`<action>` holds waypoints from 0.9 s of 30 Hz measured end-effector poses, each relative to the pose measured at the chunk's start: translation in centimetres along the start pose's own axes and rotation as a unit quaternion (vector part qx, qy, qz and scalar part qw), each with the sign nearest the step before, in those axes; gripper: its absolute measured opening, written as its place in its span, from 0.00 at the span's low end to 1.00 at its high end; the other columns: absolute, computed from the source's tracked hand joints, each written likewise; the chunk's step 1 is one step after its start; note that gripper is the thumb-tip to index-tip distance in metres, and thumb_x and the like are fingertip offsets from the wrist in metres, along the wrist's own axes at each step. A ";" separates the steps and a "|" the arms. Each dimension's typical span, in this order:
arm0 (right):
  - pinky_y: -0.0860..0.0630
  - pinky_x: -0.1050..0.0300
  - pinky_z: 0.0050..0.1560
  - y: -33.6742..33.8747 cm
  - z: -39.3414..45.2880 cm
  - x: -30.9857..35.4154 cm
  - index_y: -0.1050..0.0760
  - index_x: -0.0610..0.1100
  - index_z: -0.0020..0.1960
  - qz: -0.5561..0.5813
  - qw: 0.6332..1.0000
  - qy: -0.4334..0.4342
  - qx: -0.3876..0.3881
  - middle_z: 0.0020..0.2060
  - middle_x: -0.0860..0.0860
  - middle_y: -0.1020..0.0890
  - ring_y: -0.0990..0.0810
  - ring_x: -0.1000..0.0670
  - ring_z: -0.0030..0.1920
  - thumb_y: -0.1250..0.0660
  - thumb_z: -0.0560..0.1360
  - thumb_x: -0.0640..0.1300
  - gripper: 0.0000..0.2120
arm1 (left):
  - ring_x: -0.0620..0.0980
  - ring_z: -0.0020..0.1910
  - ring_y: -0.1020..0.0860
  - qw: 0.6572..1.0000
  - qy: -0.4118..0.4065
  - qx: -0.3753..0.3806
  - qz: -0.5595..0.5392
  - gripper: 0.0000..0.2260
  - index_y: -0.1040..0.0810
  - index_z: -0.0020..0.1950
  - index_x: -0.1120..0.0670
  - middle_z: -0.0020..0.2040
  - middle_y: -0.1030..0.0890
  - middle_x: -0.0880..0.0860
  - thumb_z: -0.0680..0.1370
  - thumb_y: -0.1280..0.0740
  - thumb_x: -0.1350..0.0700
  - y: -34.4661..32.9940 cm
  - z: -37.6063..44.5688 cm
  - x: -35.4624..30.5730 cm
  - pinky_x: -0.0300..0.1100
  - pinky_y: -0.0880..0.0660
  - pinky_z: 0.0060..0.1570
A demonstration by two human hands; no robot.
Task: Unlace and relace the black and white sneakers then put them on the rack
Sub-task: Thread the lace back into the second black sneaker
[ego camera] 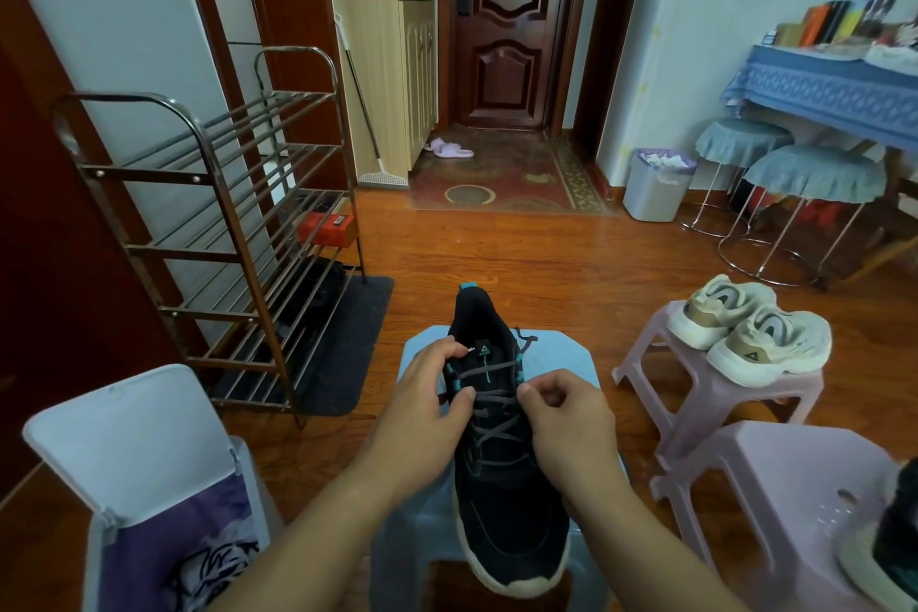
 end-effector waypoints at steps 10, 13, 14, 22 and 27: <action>0.18 0.49 0.47 -0.2 -0.1 -0.6 0.20 0.48 0.44 0.037 0.999 -0.022 0.005 0.38 0.52 0.16 0.17 0.52 0.42 0.31 0.79 0.44 0.05 | 0.37 0.73 0.34 1.000 0.000 0.005 -0.005 0.17 0.31 0.69 0.38 0.73 0.32 0.36 0.82 0.35 0.51 0.1 0.1 0.5 0.50 0.27 0.69; 0.18 0.47 0.48 -0.2 -0.2 -0.6 0.20 0.48 0.45 0.048 0.998 -0.027 0.009 0.39 0.51 0.16 0.17 0.51 0.42 0.31 0.79 0.43 0.05 | 0.37 0.73 0.34 1.000 0.000 0.005 -0.002 0.17 0.31 0.69 0.38 0.73 0.33 0.36 0.82 0.35 0.51 0.1 0.1 0.4 0.51 0.27 0.69; 0.18 0.47 0.48 -0.2 -0.2 -0.6 0.20 0.48 0.45 0.051 0.998 -0.028 0.009 0.39 0.51 0.16 0.17 0.51 0.42 0.31 0.79 0.43 0.05 | 0.37 0.73 0.34 1.000 0.000 0.006 0.000 0.17 0.32 0.70 0.38 0.73 0.33 0.37 0.82 0.35 0.51 0.1 0.1 0.3 0.51 0.27 0.69; 0.17 0.43 0.50 -0.2 -0.2 -0.9 0.19 0.48 0.45 0.083 0.995 -0.046 0.012 0.40 0.50 0.16 0.16 0.49 0.44 0.31 0.79 0.44 0.05 | 0.34 0.71 0.34 1.000 0.005 0.004 -0.001 0.17 0.31 0.70 0.39 0.72 0.32 0.35 0.82 0.35 0.52 0.1 0.0 0.3 0.50 0.26 0.68; 0.17 0.44 0.49 -0.2 -0.3 -0.7 0.19 0.48 0.44 0.091 0.995 -0.036 -0.002 0.39 0.50 0.16 0.16 0.50 0.42 0.31 0.79 0.44 0.05 | 0.37 0.73 0.35 1.000 0.007 0.005 -0.001 0.18 0.32 0.70 0.38 0.74 0.33 0.36 0.82 0.35 0.51 0.1 0.0 0.5 0.50 0.27 0.69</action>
Point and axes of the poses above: each hand's wrist, its own z-axis towards the middle knuckle, its own y-axis out of the back of the hand, x = y × z, the point moved 8 cm from there along z, towards the middle knuckle
